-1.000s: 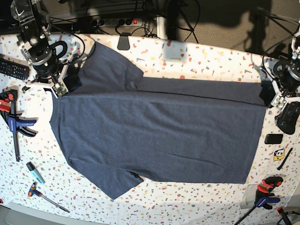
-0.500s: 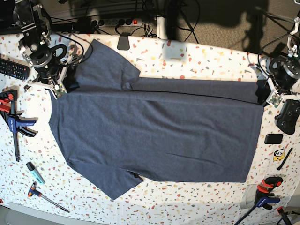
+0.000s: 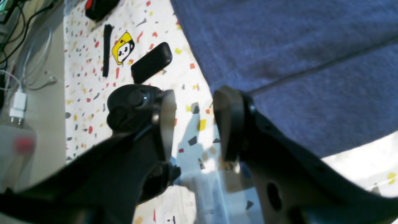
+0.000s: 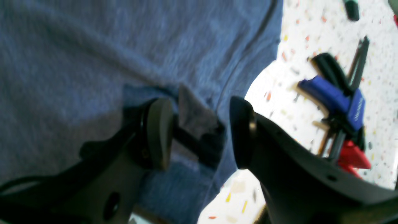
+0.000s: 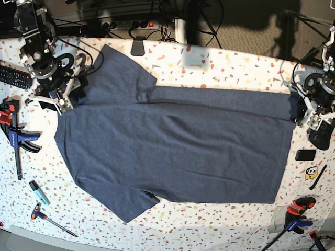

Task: Fold the T-shirt properly
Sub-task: 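Release the right gripper and raise it off the shirt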

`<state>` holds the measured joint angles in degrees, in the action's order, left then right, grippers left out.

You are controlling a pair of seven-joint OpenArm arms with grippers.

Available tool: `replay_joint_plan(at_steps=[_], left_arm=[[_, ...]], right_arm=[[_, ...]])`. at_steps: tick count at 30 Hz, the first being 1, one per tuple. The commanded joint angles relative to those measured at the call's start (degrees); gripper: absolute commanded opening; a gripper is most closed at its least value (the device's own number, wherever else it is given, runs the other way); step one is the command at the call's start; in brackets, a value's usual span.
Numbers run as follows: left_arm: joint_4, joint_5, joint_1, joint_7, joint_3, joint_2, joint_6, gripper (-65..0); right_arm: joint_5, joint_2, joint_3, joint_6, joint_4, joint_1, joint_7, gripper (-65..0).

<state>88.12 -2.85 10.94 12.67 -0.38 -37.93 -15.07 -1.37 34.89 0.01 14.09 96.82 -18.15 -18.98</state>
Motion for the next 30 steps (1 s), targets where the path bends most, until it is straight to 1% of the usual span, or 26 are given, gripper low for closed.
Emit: replay_joint_plan(at_steps=[1, 4, 8, 12, 16, 20, 25, 27, 30], left_arm=[[0.79, -0.26, -0.66, -0.48, -0.66, -1.16, 0.92, -41.7], [0.81, -0.33, -0.5, 0.42, -0.66, -1.16, 0.92, -41.7], [0.81, -2.32, -0.48, 1.88, -0.66, -1.14, 0.92, -41.7], [0.81, -3.74, -0.48, 2.38, -0.66, -1.11, 0.9, -41.7], [0.81, -3.91, -0.46, 2.51, -0.66, -1.11, 0.9, -41.7], [0.81, -5.22, -0.48, 2.54, -0.66, -1.11, 0.87, -41.7], [0.81, -6.25, -0.5, 2.49, -0.66, -1.11, 0.85, -41.7], [0.81, -6.25, -0.5, 2.49, -0.66, -1.11, 0.85, -41.7], [0.81, -6.25, -0.48, 2.49, -0.66, -1.11, 0.85, -41.7]], right_arm=[[-0.11, 1.01, 0.61, -1.01, 1.95, 0.31, 0.52, -35.5], [-0.11, 1.01, 0.61, -0.98, 5.95, -0.02, -1.51, -35.5], [-0.11, 1.01, 0.61, -0.96, 13.57, -1.38, -5.42, -35.5], [-0.13, 1.01, 0.61, -0.96, 20.98, -5.05, -7.43, -35.5], [-0.11, 1.01, 0.61, -0.46, 23.61, -9.05, -9.46, -35.5], [-0.07, 0.98, 0.61, 5.38, 23.65, -14.95, -9.57, -35.5], [-0.2, 1.01, 0.28, 11.17, 23.58, -20.46, -9.33, -35.5], [-3.06, 1.01, -0.98, 12.26, 23.45, -20.96, -9.18, -35.5], [-9.51, 1.01, -4.17, 12.09, 22.38, -20.76, -7.15, -35.5]])
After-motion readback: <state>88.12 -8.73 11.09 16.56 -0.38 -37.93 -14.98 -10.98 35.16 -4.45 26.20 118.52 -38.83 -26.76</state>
